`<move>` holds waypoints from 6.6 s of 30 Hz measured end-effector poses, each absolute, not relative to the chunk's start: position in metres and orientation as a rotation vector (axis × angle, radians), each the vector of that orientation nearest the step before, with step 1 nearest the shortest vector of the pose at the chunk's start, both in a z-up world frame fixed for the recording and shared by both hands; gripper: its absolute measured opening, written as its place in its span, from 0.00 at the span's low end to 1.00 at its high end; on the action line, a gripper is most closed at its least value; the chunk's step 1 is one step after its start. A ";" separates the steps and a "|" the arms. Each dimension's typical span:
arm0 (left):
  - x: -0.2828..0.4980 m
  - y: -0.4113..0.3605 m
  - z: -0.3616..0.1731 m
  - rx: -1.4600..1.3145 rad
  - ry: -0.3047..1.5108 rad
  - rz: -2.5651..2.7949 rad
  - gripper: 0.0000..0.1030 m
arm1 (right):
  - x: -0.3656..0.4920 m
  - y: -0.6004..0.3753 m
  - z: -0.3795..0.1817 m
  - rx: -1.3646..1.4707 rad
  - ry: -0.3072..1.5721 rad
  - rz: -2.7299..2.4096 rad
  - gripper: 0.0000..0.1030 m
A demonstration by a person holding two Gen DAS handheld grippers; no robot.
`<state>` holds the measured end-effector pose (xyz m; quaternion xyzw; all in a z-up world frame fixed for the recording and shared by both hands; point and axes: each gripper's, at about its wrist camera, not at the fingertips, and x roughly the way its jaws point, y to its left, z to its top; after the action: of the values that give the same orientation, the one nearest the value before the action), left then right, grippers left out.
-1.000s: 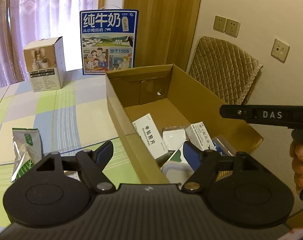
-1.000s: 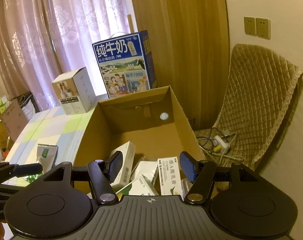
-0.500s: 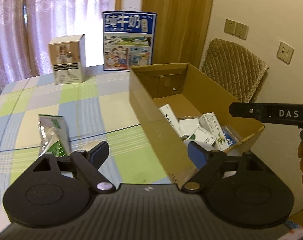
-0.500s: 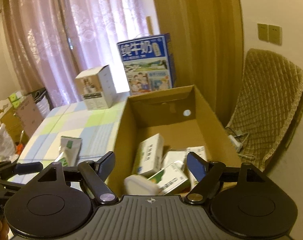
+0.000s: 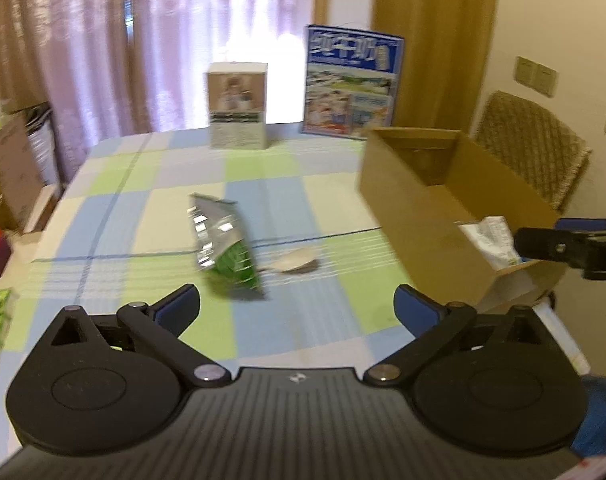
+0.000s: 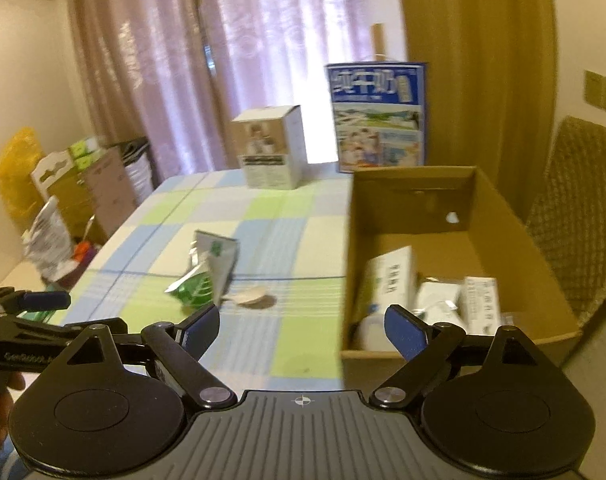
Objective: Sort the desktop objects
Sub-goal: 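Move both tools back over the table toward the silver tea bag and white spoon, then grasp the silver foil tea bag with the left tool while the right tool grasps the white spoon, then lift the tea bag with the left tool while the right tool lifts the spoon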
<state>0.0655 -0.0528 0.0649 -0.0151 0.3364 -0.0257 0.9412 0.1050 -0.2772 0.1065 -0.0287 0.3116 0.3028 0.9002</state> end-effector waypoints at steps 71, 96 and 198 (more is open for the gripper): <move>0.341 0.052 -0.068 0.021 1.169 -0.417 0.82 | 0.296 -0.040 -0.065 -1.281 0.856 1.412 0.49; 0.201 0.052 -0.051 0.200 1.200 -0.415 0.55 | 0.206 -0.086 -0.030 -0.839 1.220 1.002 0.29; 0.167 0.018 -0.042 0.178 1.181 -0.277 0.43 | 0.161 -0.155 -0.047 -0.326 0.883 0.844 0.29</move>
<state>0.1672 0.0177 -0.0418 0.0833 0.5544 -0.1302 0.8178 0.1606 -0.1551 -0.0467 -0.1522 0.4129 0.3946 0.8066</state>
